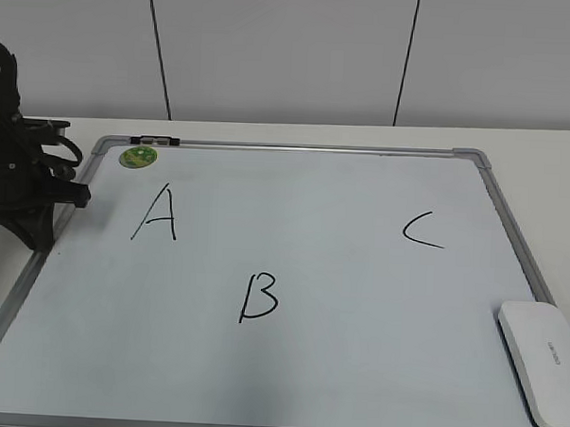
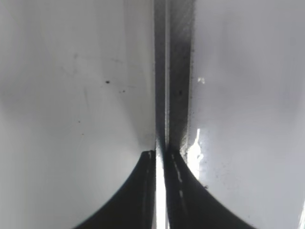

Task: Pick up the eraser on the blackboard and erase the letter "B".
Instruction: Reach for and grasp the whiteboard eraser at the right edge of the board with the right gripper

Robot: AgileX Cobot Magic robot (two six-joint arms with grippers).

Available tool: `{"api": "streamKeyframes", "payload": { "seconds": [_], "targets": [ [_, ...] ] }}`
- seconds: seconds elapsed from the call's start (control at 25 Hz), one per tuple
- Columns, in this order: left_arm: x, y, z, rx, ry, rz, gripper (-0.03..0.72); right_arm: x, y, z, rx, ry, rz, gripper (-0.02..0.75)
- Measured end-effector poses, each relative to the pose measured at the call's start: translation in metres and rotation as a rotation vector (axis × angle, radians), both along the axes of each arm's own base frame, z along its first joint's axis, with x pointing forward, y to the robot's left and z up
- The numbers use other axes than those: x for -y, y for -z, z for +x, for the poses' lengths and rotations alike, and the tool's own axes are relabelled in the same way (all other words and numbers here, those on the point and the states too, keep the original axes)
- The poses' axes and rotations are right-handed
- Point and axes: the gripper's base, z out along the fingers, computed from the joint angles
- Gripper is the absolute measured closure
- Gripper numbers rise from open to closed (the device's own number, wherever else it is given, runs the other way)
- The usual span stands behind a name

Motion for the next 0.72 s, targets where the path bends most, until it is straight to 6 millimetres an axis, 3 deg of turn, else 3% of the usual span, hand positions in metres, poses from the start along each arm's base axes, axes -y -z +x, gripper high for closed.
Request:
{"api": "streamKeyframes", "payload": {
  "seconds": [0.72],
  "targets": [
    [-0.0005, 0.0, 0.0003, 0.003, 0.004, 0.006, 0.657, 0.0, -0.0001, 0.0017, -0.012, 0.0, 0.0, 0.183]
  ]
}}
